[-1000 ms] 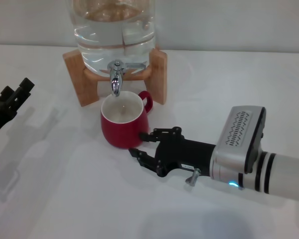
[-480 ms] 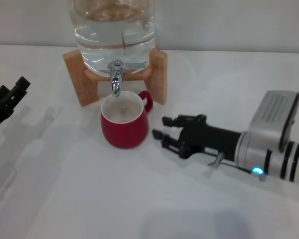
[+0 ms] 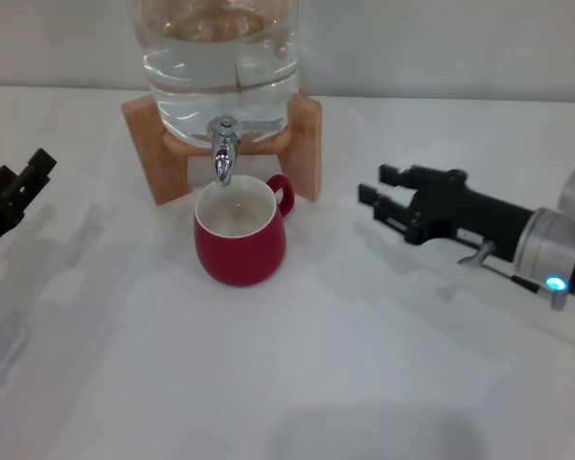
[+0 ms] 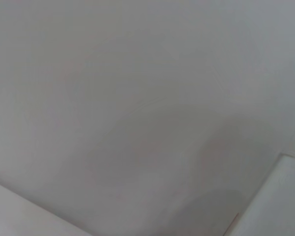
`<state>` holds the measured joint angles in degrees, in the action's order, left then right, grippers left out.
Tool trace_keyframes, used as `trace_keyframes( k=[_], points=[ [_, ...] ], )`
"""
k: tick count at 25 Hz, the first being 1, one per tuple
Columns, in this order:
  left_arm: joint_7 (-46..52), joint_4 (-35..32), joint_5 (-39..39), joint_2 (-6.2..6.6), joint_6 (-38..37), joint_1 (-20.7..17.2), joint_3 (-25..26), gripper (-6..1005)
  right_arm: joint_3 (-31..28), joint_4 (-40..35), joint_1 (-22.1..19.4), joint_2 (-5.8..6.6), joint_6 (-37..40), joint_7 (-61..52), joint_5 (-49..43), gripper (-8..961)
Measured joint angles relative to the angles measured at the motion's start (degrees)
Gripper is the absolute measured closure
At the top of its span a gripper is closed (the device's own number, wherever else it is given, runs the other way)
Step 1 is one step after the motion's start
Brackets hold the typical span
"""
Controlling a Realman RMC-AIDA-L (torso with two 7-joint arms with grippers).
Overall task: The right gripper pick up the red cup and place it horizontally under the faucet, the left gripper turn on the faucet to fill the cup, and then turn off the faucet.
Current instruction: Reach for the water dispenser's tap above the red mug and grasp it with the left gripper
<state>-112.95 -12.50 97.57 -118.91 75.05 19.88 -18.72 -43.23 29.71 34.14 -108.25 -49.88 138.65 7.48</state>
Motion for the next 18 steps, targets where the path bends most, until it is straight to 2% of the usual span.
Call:
trace_keyframes(
  k=[2, 8, 9, 10, 15, 18],
  points=[
    [0.0, 0.0, 0.0, 0.03, 0.0, 0.1, 0.0, 168, -3.2, -0.2, -1.1, -0.13, -0.2, 0.3, -1.9, 559],
    [0.0, 0.0, 0.0, 0.08, 0.0, 0.2, -0.1, 169, -16.6, -1.4, -4.3, -1.74, -1.2, 1.3, -12.6, 560],
    [0.0, 0.0, 0.0, 0.08, 0.0, 0.2, -0.1, 169, -16.6, -1.4, -4.3, -1.74, -1.2, 1.3, -12.6, 560],
    [0.0, 0.0, 0.0, 0.08, 0.0, 0.2, -0.1, 169, -21.2, -1.4, -6.0, -1.95, -3.3, 1.4, -16.3, 560],
    [1.0, -0.7, -1.8, 0.12, 0.1, 0.2, -0.5, 169, -23.4, -1.1, -7.7, -2.00, -4.9, 1.4, -18.2, 560],
    [4.8, -4.8, -7.8, 0.04, 0.6, 0.4, -0.6, 169, -23.4, -1.3, -7.7, -2.24, -4.9, 1.5, -18.7, 560]
  ],
)
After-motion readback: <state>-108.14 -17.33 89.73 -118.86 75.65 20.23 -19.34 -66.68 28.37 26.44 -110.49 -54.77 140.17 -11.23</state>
